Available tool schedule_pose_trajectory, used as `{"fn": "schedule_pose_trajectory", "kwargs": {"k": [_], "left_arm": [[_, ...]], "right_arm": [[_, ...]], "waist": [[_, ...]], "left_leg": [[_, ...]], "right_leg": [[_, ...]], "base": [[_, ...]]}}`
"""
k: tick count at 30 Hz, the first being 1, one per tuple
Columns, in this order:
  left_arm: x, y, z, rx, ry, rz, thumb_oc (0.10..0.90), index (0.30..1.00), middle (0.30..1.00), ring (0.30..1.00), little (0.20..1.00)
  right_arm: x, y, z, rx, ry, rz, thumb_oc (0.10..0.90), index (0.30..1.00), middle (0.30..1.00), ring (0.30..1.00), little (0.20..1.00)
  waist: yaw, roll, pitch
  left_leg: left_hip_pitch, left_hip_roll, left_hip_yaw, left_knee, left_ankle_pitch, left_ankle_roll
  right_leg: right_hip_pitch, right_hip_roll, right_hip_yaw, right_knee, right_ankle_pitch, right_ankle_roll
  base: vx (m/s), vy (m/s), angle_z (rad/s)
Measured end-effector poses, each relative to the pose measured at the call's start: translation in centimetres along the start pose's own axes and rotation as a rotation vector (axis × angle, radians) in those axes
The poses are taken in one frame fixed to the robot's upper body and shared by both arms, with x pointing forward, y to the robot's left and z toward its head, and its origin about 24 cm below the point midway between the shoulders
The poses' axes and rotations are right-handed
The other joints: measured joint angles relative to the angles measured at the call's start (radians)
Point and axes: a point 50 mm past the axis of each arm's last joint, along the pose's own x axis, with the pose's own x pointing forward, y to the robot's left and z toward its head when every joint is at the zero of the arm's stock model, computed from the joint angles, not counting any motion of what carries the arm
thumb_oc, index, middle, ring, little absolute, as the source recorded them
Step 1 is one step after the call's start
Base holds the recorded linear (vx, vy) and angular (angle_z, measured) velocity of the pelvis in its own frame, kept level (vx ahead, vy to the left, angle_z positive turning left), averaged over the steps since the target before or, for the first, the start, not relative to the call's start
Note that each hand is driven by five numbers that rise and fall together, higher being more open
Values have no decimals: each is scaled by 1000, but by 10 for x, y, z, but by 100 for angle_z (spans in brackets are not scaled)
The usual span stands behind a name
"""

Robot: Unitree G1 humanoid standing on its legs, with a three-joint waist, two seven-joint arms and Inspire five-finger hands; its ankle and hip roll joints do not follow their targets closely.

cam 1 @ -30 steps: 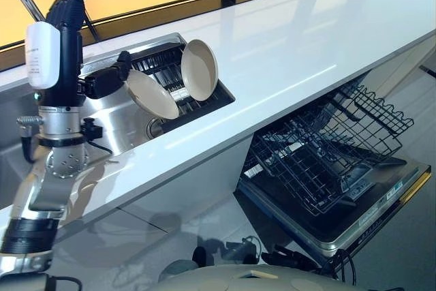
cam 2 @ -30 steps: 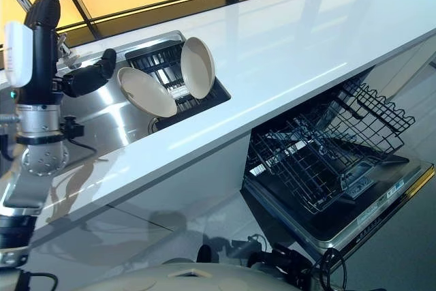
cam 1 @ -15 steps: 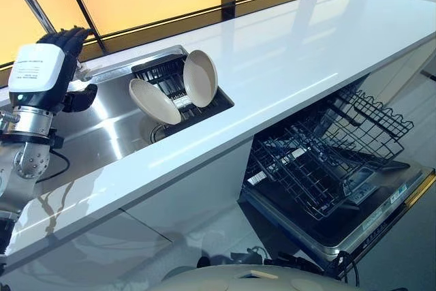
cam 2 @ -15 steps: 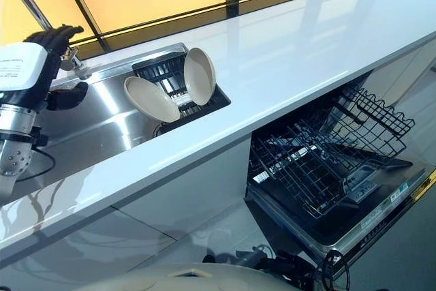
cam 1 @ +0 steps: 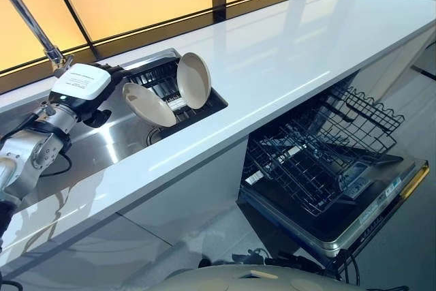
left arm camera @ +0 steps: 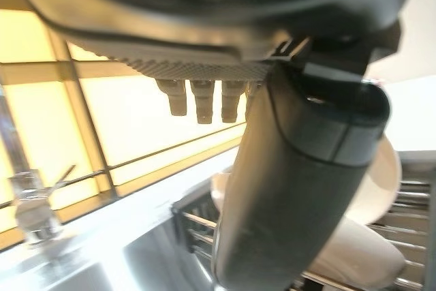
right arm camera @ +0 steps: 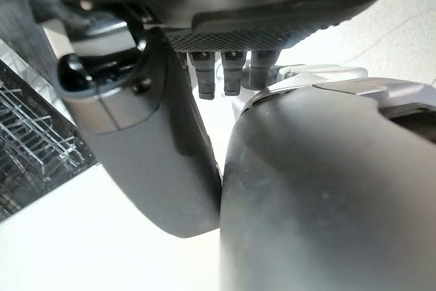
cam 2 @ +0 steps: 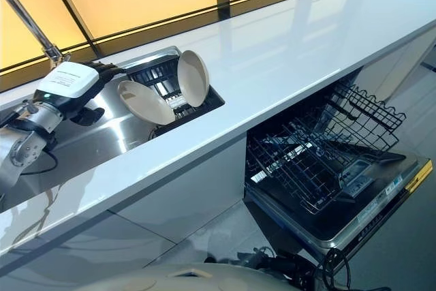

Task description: Pick up plates and place into dishwasher.

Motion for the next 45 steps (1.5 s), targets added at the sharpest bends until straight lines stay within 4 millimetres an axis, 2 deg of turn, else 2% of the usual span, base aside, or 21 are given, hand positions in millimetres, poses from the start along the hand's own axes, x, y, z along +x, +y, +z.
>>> {"fn": "schedule_pose_trajectory", "kwargs": {"k": [4, 12, 18, 19, 20, 21, 25, 29, 33, 39, 45], "left_arm": [[4, -6, 8, 37, -49, -49, 800, 900, 900, 900, 900], [14, -21, 15, 167, -93, -172, 800, 900, 900, 900, 900], [13, -30, 19, 246, -134, -289, 800, 900, 900, 900, 900], [13, -31, 20, 250, -137, -308, 407, 564, 564, 564, 507], [14, -32, 21, 252, -140, -321, 333, 500, 500, 500, 433], [15, -32, 22, 258, -144, -339, 105, 305, 305, 305, 205], [20, -32, 27, 276, -165, -382, 100, 300, 300, 300, 200], [24, -23, 24, 248, -126, -279, 100, 300, 300, 300, 200], [28, 0, 19, 183, -107, -53, 100, 300, 300, 300, 200], [17, 40, -9, 157, -8, 262, 100, 300, 300, 300, 200], [-10, 75, -35, 165, 114, 558, 100, 300, 300, 300, 200]], "right_arm": [[0, 0, 2, -1, -4, 7, 800, 900, 900, 900, 900], [0, 0, 5, -3, 1, 11, 800, 900, 900, 900, 900], [0, 1, 7, -5, -6, 16, 800, 900, 900, 900, 900], [0, 1, 7, -5, -4, 16, 800, 900, 900, 900, 900], [0, 1, 7, -5, -3, 15, 800, 900, 900, 900, 900], [0, 1, 7, -4, -2, 15, 800, 900, 900, 900, 900], [0, 1, 8, -2, 4, 15, 800, 900, 900, 900, 900], [0, 1, 8, 2, 4, 16, 800, 900, 900, 900, 900], [0, 1, 9, 53, -9, 22, 800, 900, 900, 900, 900], [-4, -5, 1, 267, -49, 38, 800, 900, 900, 900, 900], [-9, -4, -1, 312, -93, 88, 800, 900, 900, 900, 900]], "waist": [[-9, 0, 0], [-32, 0, 0], [-38, 0, 0], [-40, 1, 1], [-40, 1, 1], [-39, 0, 1], [-34, 0, 2], [-34, -1, 4], [-33, -2, 12], [-17, -2, 26], [-5, -1, 28]], "left_leg": [[2, 2, 30, 0, 0, 0], [3, 2, 39, 0, -1, 1], [5, 2, 54, 0, -4, 1], [5, 2, 54, 0, -4, 1], [5, 2, 54, 0, -4, 1], [5, 2, 54, 0, -4, 1], [5, 3, 54, 0, -4, 1], [5, 3, 55, 0, -5, 0], [3, 4, 55, 0, -6, -1], [2, 4, 52, 0, -8, -3], [4, 5, 53, 0, -10, -1]], "right_leg": [[-7, 2, 20, 0, 2, -2], [-11, 3, 28, 0, 3, -3], [-16, 6, 49, 0, 4, -5], [-16, 7, 49, 0, 4, -5], [-16, 7, 49, 0, 4, -5], [-16, 7, 49, 0, 4, -5], [-16, 7, 49, 0, 4, -5], [-17, 8, 49, 0, 4, -5], [-18, 8, 50, 0, 4, -5], [-17, 10, 49, 0, 4, -5], [-17, 7, 49, 0, 4, -5]], "base": [[35, 28, -10], [29, 12, -3], [20, 6, -7], [0, 0, 0], [0, 0, 0], [0, 0, 0], [0, -8, 0], [0, 0, 0], [-16, -9, 0], [0, 0, 0], [0, 0, 0]]}}
